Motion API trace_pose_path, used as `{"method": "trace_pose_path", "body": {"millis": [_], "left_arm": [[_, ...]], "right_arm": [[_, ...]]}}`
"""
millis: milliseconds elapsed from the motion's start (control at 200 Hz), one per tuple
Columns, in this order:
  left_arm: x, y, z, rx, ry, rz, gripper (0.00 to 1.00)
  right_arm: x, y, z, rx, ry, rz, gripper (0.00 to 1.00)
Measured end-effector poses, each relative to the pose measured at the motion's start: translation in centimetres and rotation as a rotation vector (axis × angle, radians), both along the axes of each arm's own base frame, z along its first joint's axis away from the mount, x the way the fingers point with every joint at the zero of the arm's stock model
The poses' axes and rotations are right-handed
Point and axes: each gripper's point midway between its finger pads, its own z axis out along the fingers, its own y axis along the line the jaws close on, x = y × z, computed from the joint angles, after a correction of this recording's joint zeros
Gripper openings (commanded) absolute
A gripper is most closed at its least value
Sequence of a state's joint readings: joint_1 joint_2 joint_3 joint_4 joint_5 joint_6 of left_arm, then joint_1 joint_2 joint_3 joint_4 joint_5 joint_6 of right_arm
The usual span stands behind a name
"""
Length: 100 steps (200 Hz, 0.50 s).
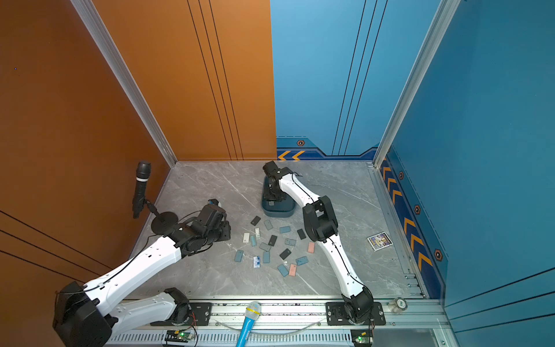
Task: Put the eraser in the storage box
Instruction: Place the eraser in the storage box.
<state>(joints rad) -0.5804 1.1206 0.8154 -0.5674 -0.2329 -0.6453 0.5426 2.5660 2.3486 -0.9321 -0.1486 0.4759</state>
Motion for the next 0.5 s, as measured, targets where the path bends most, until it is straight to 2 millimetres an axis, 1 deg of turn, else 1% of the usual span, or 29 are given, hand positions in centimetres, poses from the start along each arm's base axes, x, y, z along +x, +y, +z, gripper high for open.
{"method": "trace_pose_path", "body": {"millis": [140,275,501], "left_arm": [[-0.22,0.14,-0.25,-0.001,0.007,0.006,0.4],[-0.25,0.17,-0.25,-0.001,0.007,0.006,0.41],[-0.39,0.25,-0.32,0.0,0.008,0.006,0.41]], "right_arm": [[-0.04,0.13,0.05,0.008,0.003,-0.001,0.33],[-0.02,0.19,0.11,0.014,0.007,-0.013,0.41],[-0.01,0.26,0.18,0.019,0.008,-0.017,0.44]]}}
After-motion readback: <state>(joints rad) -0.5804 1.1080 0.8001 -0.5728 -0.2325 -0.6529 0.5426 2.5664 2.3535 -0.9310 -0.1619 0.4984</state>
